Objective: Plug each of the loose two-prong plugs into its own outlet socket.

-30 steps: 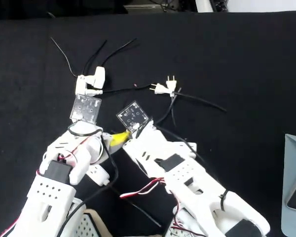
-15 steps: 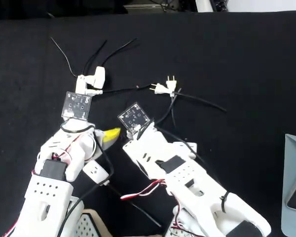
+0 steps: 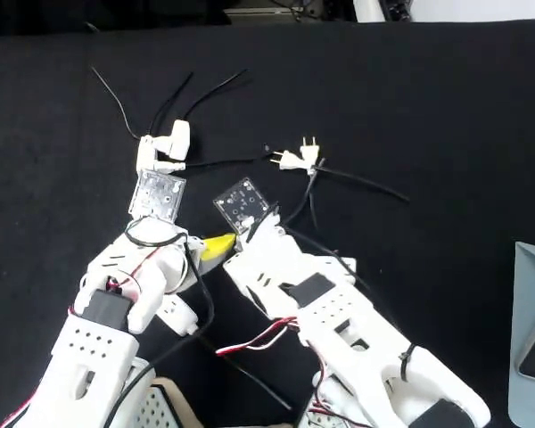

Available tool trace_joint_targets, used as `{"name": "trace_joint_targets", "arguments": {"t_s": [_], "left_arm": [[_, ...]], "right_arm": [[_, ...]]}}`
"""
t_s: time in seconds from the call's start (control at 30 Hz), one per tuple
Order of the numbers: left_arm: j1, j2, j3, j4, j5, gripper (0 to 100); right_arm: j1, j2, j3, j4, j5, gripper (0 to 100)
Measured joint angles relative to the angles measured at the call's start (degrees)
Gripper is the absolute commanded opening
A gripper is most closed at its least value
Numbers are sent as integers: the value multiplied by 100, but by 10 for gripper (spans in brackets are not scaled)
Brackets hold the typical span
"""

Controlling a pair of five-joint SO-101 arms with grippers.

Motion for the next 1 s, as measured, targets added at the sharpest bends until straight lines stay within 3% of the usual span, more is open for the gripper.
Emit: {"name": "trace_joint_targets", "arguments": {"t_s": [0.43, 0.73, 0.87, 1.0], "left_arm": [[0, 0, 114, 0, 0, 353], [0, 0, 114, 0, 9, 353], [0, 0, 114, 0, 9, 353], [0, 0, 114, 0, 9, 353]], "right_arm": [[18, -44, 0, 9, -35, 75], [18, -1301, 114, 853, -18, 70], [18, -1688, 308, 923, -26, 9], [18, -1732, 352, 914, 70, 11]]}}
